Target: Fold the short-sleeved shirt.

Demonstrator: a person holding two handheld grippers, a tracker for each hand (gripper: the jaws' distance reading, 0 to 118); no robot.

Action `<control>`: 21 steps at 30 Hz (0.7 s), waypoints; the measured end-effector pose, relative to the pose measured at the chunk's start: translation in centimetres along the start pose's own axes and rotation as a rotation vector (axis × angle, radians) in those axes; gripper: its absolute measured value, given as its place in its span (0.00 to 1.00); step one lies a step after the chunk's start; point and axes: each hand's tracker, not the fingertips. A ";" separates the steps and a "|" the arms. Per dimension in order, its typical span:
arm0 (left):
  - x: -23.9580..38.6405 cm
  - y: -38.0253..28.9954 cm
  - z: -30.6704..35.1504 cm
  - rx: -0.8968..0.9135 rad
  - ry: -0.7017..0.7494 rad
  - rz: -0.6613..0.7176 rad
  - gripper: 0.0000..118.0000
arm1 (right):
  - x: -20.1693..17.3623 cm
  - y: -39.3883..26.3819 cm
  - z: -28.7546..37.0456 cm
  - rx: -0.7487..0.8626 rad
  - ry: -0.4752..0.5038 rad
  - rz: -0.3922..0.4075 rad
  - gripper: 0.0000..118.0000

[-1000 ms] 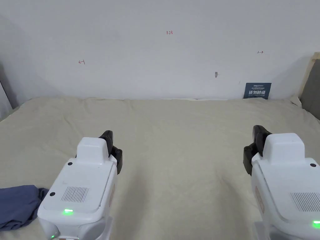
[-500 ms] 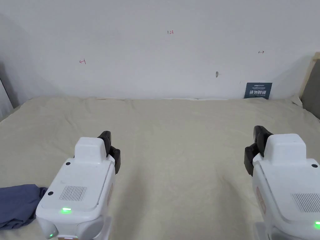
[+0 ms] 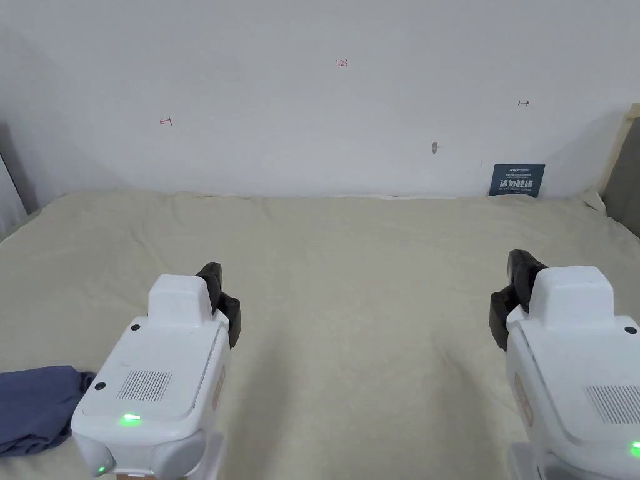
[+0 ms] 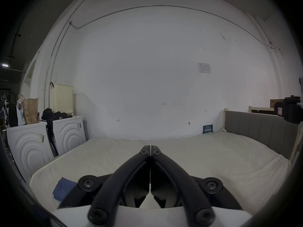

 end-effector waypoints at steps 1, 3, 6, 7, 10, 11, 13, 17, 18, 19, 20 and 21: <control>0.0 0.0 0.0 0.000 0.000 -0.001 0.00 | 0.0 0.0 0.0 0.000 0.000 -0.001 0.02; -0.1 0.0 0.0 0.000 0.000 0.000 0.00 | 0.0 0.0 0.0 0.001 -0.001 -0.003 0.02; -0.1 0.0 0.0 0.000 0.000 0.001 0.00 | 0.0 0.0 0.0 0.001 0.001 -0.006 0.02; -0.2 0.0 0.0 -0.001 0.002 0.000 0.00 | 0.0 0.0 0.0 0.001 -0.001 -0.006 0.02; -0.2 0.0 0.0 -0.003 0.006 -0.002 0.01 | 0.0 0.0 0.0 -0.004 -0.001 -0.011 0.04; -0.2 0.0 0.0 -0.002 0.006 0.001 0.04 | 0.0 0.0 0.0 -0.005 -0.003 -0.015 0.10; -0.3 0.1 0.1 0.000 0.007 0.011 0.10 | 0.0 0.0 0.0 -0.006 -0.005 -0.017 0.18; -0.6 0.4 -0.1 -0.012 0.006 0.034 0.50 | 0.1 -0.1 -0.1 -0.016 0.003 -0.031 0.46; -0.7 0.5 -0.3 -0.017 0.005 0.038 0.67 | 0.1 -0.2 -0.1 -0.016 -0.003 -0.033 0.57; -0.7 0.5 -0.4 -0.021 0.004 0.042 0.83 | 0.1 -0.2 -0.1 -0.017 -0.006 -0.033 0.68; -0.7 0.5 -0.5 -0.021 0.005 0.043 0.98 | 0.2 -0.2 -0.2 -0.021 -0.005 -0.034 0.84; -0.7 0.5 -0.4 -0.014 0.010 0.042 1.00 | 0.2 -0.2 -0.2 -0.020 -0.003 -0.038 0.93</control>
